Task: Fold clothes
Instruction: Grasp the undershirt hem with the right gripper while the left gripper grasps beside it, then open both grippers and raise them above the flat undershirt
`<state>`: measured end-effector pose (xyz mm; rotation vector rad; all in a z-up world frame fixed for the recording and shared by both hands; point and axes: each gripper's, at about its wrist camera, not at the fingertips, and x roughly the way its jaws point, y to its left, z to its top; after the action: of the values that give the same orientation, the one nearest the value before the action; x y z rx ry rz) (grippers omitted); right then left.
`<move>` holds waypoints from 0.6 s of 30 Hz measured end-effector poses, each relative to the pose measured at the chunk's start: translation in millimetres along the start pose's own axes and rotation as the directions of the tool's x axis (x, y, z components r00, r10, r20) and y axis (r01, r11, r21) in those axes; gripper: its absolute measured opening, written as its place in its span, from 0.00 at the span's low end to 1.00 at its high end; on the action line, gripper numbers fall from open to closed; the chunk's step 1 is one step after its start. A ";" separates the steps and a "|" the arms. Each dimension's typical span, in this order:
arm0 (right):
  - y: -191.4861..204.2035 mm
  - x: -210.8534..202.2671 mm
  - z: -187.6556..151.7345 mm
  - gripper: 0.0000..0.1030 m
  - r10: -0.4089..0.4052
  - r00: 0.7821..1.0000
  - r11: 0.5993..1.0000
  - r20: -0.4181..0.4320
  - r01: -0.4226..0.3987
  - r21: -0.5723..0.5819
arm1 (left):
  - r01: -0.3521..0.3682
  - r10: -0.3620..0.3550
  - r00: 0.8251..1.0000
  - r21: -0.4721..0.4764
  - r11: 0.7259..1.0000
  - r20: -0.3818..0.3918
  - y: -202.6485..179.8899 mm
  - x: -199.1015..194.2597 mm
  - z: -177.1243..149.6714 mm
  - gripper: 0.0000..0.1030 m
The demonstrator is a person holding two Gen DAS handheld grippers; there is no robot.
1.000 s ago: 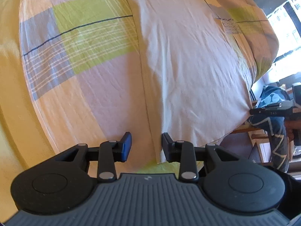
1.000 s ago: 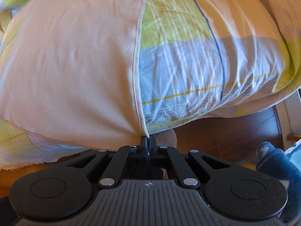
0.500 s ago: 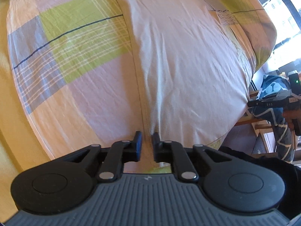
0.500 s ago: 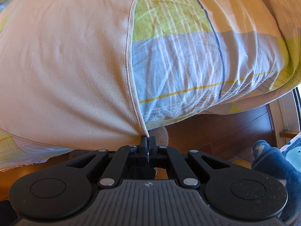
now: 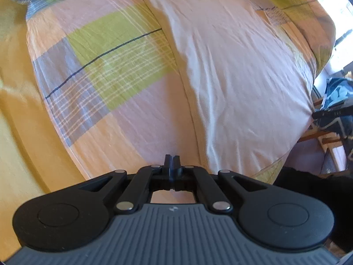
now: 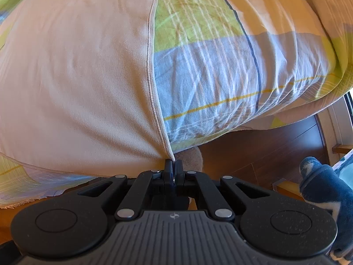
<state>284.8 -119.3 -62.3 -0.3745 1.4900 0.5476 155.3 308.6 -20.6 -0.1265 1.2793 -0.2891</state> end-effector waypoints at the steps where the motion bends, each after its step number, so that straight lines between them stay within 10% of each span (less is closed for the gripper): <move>1: -0.4 -0.3 -1.0 0.00 0.002 1.000 1.000 0.001 -0.002 0.002 | 0.025 -0.025 1.000 -0.020 1.000 0.005 -0.6 -1.4 -0.1 0.00; 8: -2.2 -8.7 -0.2 0.02 0.003 1.000 1.000 -0.007 -0.003 0.016 | -0.020 0.018 1.000 0.120 0.993 0.019 -30.4 -7.2 -12.6 0.15; 10: 0.0 -9.8 -1.2 0.29 -0.110 0.993 0.994 -0.033 0.110 -0.016 | -0.058 0.059 0.998 0.225 0.973 0.000 -41.3 -5.0 -21.5 0.15; 18: 27.3 -49.9 -9.0 0.29 -0.111 0.994 0.987 -0.012 0.109 -0.118 | -0.128 0.143 0.990 0.374 0.918 -0.012 -65.2 -10.8 -34.2 0.16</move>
<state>262.4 -107.5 -10.7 -0.5519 1.4497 0.5455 110.5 251.6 -4.0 0.2938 1.2437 -0.4120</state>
